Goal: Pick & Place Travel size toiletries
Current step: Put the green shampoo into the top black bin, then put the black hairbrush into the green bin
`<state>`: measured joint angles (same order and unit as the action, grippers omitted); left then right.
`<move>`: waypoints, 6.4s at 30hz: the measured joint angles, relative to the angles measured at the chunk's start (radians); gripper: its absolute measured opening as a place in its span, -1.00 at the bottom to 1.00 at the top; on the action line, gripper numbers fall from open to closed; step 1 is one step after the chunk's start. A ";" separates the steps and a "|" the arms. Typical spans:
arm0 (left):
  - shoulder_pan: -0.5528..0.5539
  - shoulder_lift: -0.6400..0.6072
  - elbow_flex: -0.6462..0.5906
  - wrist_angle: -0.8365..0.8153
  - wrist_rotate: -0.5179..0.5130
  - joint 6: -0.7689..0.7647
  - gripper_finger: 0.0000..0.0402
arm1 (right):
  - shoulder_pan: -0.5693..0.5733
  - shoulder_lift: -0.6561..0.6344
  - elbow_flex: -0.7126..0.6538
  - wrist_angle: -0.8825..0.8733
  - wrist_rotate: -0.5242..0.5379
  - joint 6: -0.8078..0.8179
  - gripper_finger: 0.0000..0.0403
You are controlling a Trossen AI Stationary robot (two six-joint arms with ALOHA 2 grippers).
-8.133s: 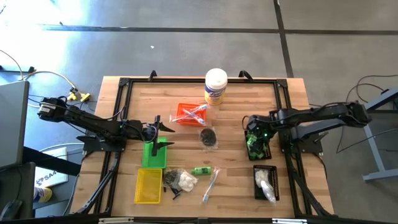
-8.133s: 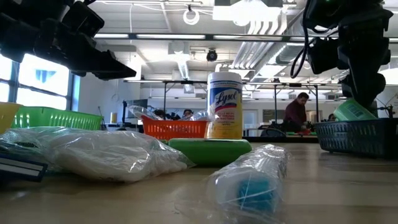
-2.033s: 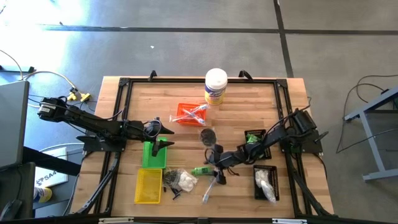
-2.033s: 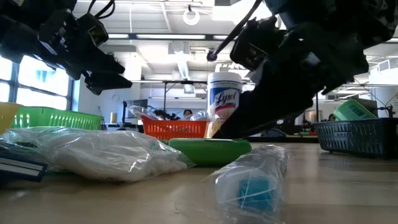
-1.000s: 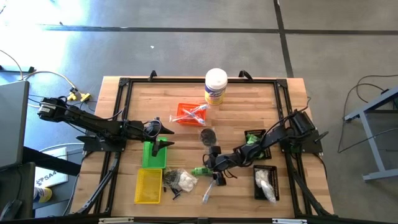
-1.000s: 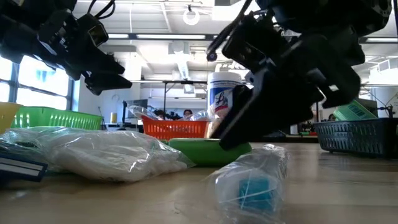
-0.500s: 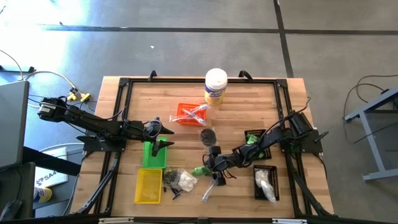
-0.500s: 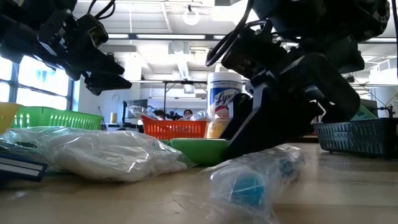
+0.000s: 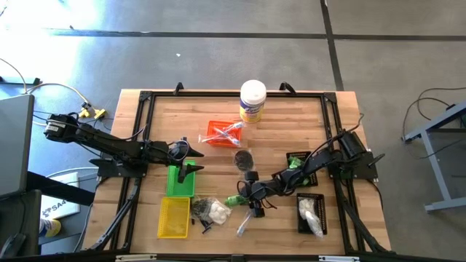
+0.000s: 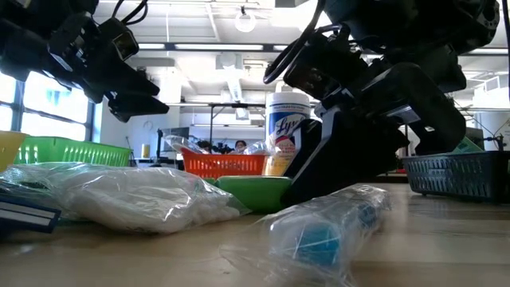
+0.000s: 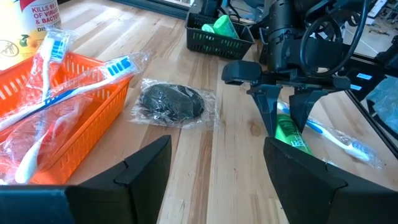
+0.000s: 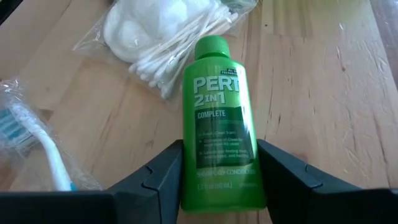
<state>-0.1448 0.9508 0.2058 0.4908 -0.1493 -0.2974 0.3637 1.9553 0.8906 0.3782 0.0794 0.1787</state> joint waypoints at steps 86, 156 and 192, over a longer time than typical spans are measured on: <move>0.000 0.000 0.000 -0.029 0.000 -0.052 0.24 | -0.030 -0.903 -0.223 -1.446 0.134 1.300 -0.18; 0.000 0.000 0.000 -0.052 0.000 -0.048 0.24 | -0.192 -0.983 -0.222 -0.376 0.263 0.071 -0.23; 0.000 0.000 0.000 -0.075 -0.011 -0.048 0.24 | -0.473 -0.773 -0.224 0.124 0.258 -0.202 -0.23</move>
<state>-0.1444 0.9512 0.2058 0.4160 -0.1600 -0.3458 -0.1090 1.1820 0.6666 0.5027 0.3374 -0.0235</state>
